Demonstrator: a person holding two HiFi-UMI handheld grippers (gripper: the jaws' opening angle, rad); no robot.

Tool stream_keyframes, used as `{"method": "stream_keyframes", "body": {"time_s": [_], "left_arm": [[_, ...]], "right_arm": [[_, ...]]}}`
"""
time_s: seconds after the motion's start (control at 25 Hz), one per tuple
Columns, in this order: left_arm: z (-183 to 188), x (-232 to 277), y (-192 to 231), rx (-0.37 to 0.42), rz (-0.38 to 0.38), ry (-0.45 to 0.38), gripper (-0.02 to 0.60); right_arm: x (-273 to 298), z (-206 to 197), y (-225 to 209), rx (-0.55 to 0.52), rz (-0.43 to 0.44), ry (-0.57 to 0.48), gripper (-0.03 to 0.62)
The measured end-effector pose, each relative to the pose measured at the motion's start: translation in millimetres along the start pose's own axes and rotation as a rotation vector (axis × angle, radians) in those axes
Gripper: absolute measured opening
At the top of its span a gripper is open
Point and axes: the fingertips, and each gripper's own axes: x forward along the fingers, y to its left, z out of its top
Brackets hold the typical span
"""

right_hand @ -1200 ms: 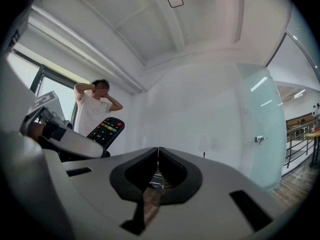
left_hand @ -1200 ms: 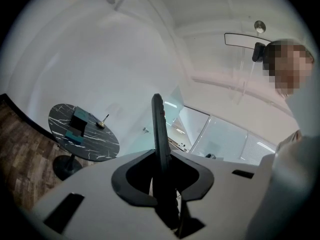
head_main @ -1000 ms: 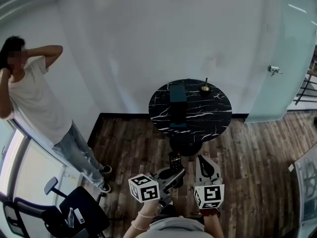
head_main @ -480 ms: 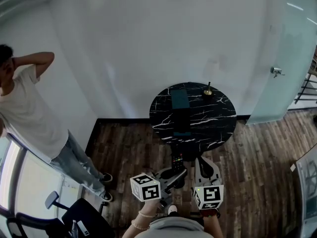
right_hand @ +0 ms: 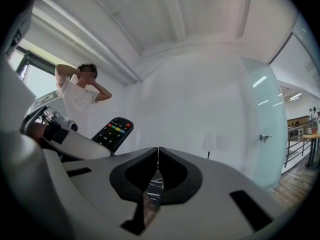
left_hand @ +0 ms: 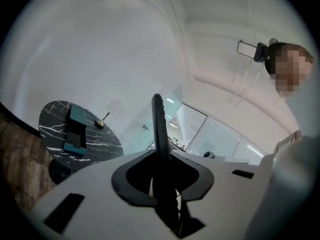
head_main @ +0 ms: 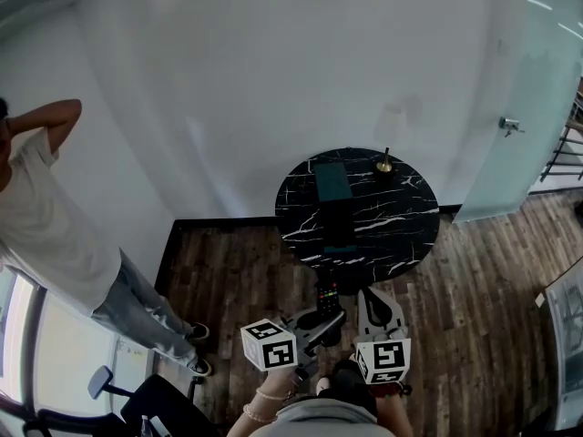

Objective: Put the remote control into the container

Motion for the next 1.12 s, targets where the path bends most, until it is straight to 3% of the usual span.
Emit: {"method": "stream_keyframes", "body": {"time_s": [0.36, 1.12], "left_arm": [[26, 11, 34, -0.015, 0.028, -0.041, 0.075], [83, 94, 96, -0.018, 0.104, -0.073, 0.075]], "right_arm": [[46, 3, -4, -0.012, 0.048, -0.005, 0.012], [147, 5, -75, 0.002, 0.131, -0.003, 0.012]]}}
